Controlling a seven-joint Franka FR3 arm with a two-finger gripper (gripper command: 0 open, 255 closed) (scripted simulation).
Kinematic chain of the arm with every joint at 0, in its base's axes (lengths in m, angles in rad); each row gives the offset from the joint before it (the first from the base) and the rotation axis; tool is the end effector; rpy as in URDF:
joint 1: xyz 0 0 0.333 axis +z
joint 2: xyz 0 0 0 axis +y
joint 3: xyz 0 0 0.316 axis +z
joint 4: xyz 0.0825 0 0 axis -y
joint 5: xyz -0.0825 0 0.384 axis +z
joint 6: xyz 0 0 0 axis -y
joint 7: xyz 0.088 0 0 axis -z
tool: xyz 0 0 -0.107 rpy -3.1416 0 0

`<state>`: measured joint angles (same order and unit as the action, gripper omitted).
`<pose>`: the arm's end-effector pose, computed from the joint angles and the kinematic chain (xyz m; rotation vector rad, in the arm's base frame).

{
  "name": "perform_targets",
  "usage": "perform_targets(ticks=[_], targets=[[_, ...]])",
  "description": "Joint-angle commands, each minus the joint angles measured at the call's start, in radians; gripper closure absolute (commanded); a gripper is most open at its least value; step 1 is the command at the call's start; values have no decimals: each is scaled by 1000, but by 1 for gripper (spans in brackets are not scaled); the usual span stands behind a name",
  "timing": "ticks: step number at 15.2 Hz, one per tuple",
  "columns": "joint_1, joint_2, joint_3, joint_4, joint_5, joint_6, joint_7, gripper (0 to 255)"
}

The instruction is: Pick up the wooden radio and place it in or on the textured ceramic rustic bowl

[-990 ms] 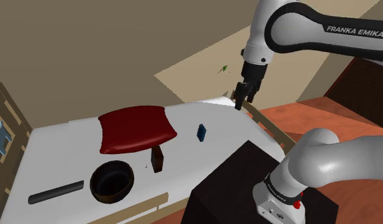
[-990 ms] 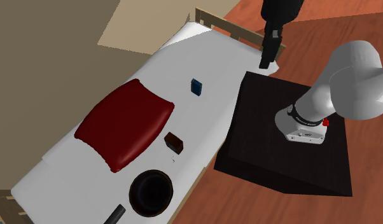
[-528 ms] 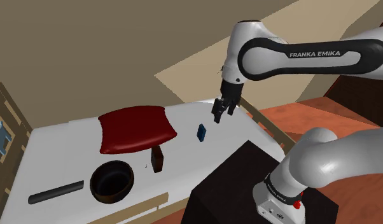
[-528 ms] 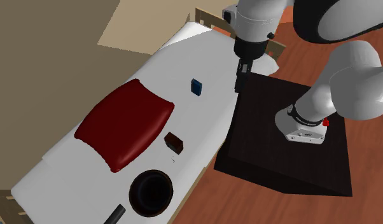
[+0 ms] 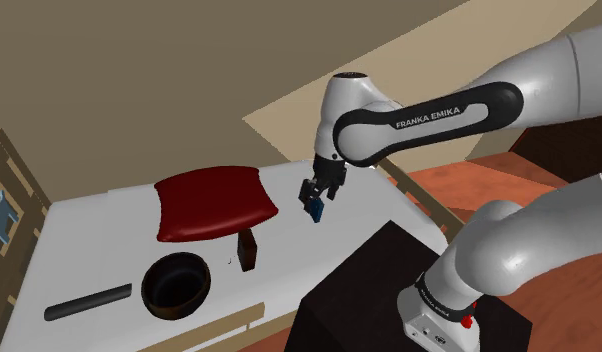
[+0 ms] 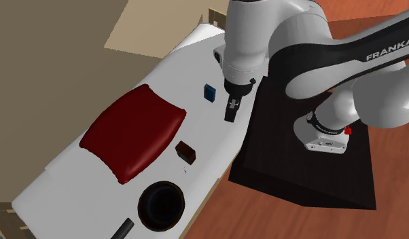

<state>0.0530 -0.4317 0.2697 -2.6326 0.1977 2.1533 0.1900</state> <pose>0.3646 0.1261 0.3780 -3.1045 0.0124 0.1012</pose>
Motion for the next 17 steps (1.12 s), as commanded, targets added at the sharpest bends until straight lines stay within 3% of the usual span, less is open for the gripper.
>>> perform_targets(ticks=[1,6,11,17], targets=[[-3,80,25,12,-4,84,26,0],[-13,291,86,65,-58,270,121,0],[-12,515,111,157,-198,418,266,0],[70,773,44,319,-394,527,450,0]])
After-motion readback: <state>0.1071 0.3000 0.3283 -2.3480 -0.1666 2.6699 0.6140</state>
